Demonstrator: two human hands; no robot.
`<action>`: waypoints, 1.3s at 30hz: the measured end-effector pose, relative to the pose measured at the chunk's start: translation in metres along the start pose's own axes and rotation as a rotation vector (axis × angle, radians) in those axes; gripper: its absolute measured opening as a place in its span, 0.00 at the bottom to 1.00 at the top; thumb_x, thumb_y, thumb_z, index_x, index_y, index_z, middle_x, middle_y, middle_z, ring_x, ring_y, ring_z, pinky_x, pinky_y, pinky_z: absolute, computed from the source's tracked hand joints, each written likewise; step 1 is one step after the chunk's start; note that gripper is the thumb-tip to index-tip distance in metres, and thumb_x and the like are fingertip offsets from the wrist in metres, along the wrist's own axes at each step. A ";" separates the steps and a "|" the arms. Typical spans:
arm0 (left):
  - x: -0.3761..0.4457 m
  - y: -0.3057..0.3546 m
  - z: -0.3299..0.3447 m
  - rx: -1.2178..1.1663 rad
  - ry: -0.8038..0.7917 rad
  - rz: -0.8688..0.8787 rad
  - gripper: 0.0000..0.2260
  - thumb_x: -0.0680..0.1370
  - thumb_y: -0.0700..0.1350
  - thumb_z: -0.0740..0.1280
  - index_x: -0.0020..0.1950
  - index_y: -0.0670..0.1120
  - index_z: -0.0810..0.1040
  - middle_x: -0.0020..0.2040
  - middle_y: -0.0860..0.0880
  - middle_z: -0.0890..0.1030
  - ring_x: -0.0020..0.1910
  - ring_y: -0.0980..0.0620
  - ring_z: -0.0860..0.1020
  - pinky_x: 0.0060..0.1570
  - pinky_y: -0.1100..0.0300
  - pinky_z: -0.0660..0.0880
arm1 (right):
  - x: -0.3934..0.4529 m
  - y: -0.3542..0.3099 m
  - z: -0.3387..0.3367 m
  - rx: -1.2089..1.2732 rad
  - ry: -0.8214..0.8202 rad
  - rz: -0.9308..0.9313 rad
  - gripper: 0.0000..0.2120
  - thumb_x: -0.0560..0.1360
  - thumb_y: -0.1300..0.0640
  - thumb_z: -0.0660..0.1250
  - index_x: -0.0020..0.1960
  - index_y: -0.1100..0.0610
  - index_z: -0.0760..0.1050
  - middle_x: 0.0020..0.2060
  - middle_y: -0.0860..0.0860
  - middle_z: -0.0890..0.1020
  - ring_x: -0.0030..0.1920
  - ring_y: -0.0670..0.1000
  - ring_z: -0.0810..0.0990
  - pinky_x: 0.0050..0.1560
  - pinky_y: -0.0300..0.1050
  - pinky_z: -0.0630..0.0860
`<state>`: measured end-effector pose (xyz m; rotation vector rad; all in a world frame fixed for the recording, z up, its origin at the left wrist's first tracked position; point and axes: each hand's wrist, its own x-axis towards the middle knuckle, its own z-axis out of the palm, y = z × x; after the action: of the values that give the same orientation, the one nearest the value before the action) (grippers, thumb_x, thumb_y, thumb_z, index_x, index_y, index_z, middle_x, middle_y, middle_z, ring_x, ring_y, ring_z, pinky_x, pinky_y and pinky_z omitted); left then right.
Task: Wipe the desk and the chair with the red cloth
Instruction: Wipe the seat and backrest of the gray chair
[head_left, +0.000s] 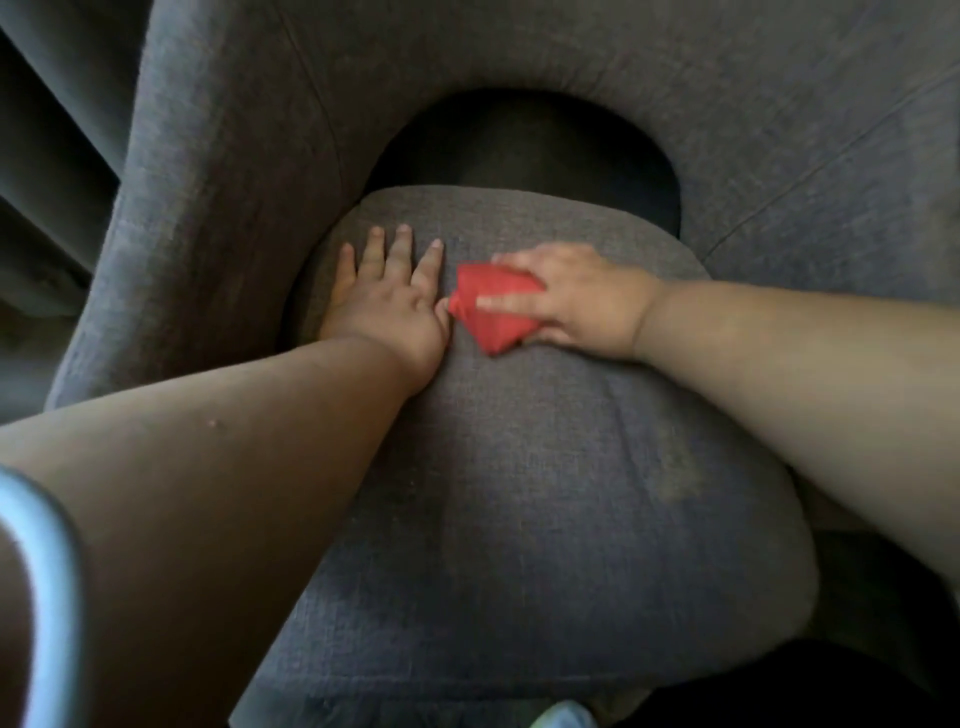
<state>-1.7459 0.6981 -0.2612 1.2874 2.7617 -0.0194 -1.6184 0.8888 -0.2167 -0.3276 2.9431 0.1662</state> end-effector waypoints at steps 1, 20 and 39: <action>0.000 0.000 0.001 -0.005 -0.001 0.003 0.29 0.80 0.60 0.44 0.80 0.54 0.44 0.82 0.46 0.45 0.80 0.43 0.43 0.75 0.43 0.40 | 0.009 0.012 0.002 0.008 0.019 0.105 0.29 0.78 0.42 0.62 0.77 0.41 0.60 0.76 0.60 0.63 0.71 0.65 0.66 0.68 0.65 0.63; -0.002 0.000 0.001 0.026 0.012 0.026 0.30 0.79 0.59 0.47 0.80 0.51 0.49 0.82 0.43 0.50 0.79 0.40 0.47 0.75 0.41 0.44 | -0.077 -0.166 0.023 0.366 0.139 0.342 0.25 0.76 0.39 0.61 0.72 0.42 0.69 0.74 0.56 0.70 0.73 0.62 0.67 0.72 0.64 0.59; 0.001 0.000 0.008 0.071 0.032 0.012 0.30 0.79 0.60 0.44 0.80 0.52 0.46 0.82 0.44 0.48 0.79 0.41 0.46 0.75 0.42 0.42 | 0.059 -0.023 0.027 0.312 0.342 0.826 0.27 0.80 0.42 0.60 0.77 0.45 0.61 0.73 0.60 0.69 0.73 0.62 0.65 0.74 0.55 0.58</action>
<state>-1.7464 0.6984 -0.2691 1.3318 2.8041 -0.0981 -1.6659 0.8578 -0.2559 0.9976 3.1571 -0.2735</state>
